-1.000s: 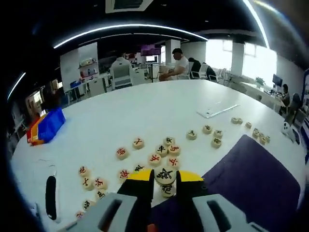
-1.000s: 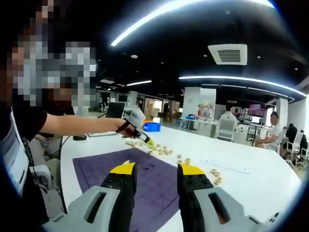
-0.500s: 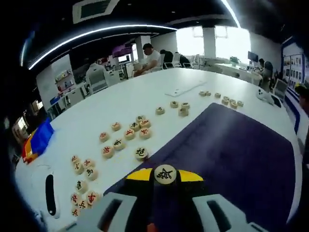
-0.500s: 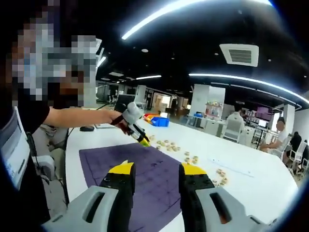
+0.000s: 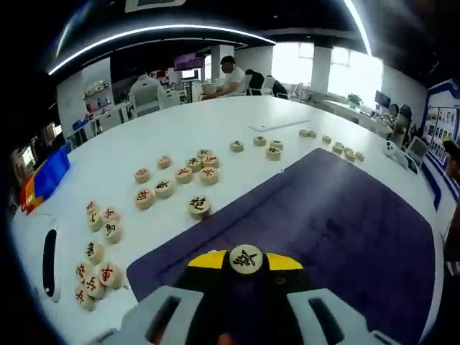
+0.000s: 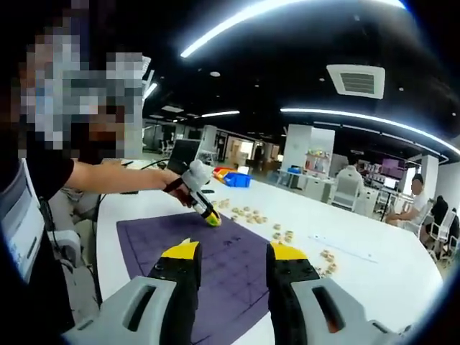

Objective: Pick up the chess pieces one by one and place each piece onto its starting position on the chessboard, setting the pieces on their correct points until all the chess pieces are arranged in the starting layout

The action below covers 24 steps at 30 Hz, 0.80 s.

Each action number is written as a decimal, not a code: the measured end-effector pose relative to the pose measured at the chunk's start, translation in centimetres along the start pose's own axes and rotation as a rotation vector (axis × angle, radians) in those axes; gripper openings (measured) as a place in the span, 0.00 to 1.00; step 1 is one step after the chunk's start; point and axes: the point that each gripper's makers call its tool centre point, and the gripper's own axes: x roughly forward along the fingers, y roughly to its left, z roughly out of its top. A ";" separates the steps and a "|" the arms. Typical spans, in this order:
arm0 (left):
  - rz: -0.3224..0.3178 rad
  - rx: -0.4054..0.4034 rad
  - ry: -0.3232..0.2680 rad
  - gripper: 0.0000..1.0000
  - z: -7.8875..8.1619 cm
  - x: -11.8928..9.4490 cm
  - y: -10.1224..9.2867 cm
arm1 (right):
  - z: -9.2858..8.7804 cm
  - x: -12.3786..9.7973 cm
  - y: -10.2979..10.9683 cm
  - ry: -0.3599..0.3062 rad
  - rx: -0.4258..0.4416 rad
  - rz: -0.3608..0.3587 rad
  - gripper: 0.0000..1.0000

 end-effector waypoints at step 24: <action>0.022 0.047 -0.330 0.46 5.4 -12.0 -2.3 | 0.5 -0.7 0.3 -0.017 -0.002 0.001 0.37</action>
